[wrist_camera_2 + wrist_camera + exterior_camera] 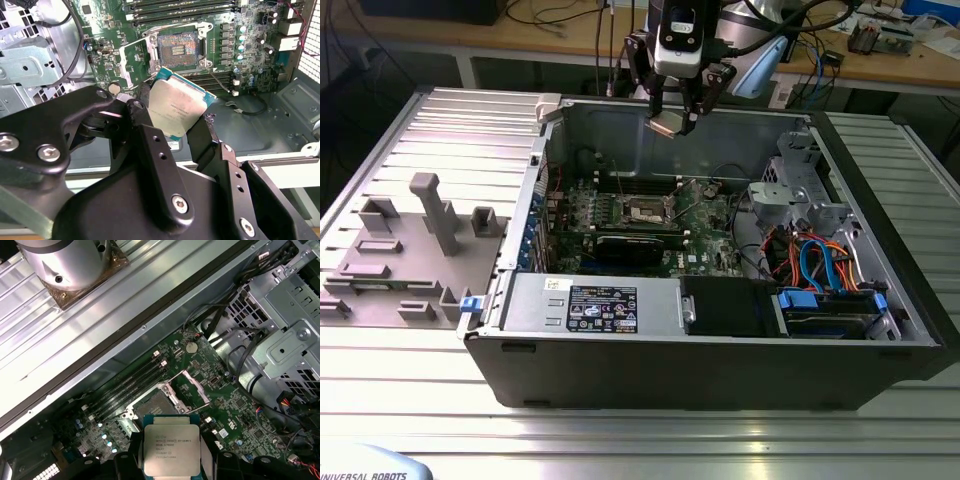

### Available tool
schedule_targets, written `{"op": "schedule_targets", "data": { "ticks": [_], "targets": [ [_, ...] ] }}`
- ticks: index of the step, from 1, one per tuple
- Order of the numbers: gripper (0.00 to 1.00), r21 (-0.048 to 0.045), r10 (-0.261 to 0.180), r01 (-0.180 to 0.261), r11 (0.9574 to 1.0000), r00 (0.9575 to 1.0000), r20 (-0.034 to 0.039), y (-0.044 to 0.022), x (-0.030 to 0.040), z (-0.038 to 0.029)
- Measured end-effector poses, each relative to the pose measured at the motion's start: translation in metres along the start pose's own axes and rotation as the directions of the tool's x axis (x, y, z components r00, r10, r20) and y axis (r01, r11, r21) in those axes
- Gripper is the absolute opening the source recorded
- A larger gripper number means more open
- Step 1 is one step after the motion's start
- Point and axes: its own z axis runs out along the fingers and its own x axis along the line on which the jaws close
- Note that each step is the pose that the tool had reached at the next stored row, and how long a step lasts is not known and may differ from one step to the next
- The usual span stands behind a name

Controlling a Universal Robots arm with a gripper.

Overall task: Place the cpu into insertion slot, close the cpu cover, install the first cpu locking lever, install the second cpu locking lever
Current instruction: 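Place the cpu into insertion slot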

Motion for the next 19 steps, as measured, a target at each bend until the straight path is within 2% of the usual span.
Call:
{"op": "schedule_targets", "data": {
  "ticks": [5, 9, 19],
  "targets": [
    [0.54, -0.0001, 0.005, -0.005, 1.0, 1.0, 0.0005, 0.0, 0.0, 0.0],
    [0.54, -0.0008, 0.038, -0.038, 0.9993, 0.9993, 0.0033, 0.0, 0.0, 0.0],
    [0.54, -0.0008, 0.04, -0.04, 0.9992, 0.9992, 0.0036, 0.0, 0.0, 0.0]
  ]
}}
